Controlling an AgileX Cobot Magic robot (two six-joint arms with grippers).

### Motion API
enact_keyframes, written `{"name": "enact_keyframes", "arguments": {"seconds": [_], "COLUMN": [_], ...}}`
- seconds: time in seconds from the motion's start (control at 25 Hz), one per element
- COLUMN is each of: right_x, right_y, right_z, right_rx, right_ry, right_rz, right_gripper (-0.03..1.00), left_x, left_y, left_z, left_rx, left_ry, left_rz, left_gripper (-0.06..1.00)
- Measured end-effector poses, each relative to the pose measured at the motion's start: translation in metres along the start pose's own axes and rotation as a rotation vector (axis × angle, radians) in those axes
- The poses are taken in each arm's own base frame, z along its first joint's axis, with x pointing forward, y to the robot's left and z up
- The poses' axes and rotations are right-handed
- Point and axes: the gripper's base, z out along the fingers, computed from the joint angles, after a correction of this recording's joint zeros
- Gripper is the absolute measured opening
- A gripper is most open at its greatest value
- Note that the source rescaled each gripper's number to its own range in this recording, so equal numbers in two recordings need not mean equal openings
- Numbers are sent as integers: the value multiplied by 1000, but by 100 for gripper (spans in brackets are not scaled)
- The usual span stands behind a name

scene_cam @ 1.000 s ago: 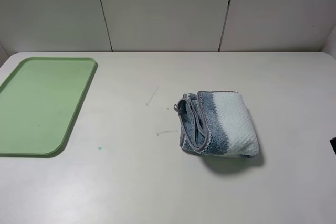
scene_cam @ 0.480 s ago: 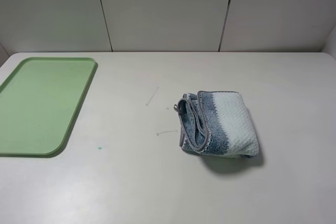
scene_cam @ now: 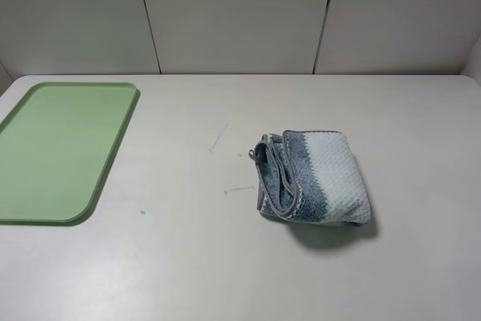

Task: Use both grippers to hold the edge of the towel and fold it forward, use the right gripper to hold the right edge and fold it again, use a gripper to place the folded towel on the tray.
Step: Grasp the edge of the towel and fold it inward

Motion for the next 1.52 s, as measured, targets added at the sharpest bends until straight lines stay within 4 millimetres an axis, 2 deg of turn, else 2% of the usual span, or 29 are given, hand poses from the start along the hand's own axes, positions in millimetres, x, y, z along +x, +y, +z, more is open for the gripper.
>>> {"name": "enact_keyframes", "arguments": {"seconds": [0.36,1.52], "right_x": [12,13], "right_y": [-3,-3], "right_z": [3,4], "right_rx": [23,23], "right_ry": [111,111], "right_rz": [-170,-183], "right_gripper": [100,100], "left_x": [0,0], "left_y": [0,0], "left_z": [0,0], "left_rx": [0,0], "left_ry": [0,0], "left_rz": [0,0], "left_gripper": [95,95]}}
